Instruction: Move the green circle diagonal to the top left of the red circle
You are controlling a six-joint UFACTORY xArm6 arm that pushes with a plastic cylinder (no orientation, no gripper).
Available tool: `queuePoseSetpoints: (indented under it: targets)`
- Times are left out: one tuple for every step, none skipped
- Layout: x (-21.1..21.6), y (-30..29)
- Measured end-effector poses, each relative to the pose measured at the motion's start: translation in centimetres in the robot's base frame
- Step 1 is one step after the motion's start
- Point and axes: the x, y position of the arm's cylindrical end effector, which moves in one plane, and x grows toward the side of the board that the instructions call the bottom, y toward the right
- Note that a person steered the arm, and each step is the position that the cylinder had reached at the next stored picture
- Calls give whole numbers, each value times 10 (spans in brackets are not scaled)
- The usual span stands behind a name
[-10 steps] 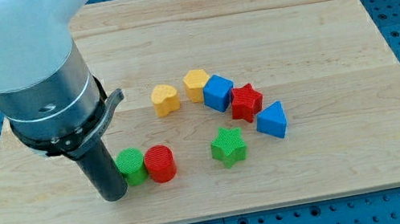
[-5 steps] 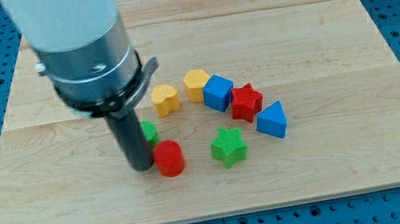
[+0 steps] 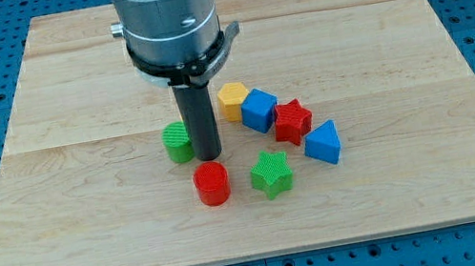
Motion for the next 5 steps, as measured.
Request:
queuePoseSetpoints:
  targets:
    - [-10,-1]
    - [-12,-15]
    - [-16,-15]
    - [-20,-16]
    - [-27,-16]
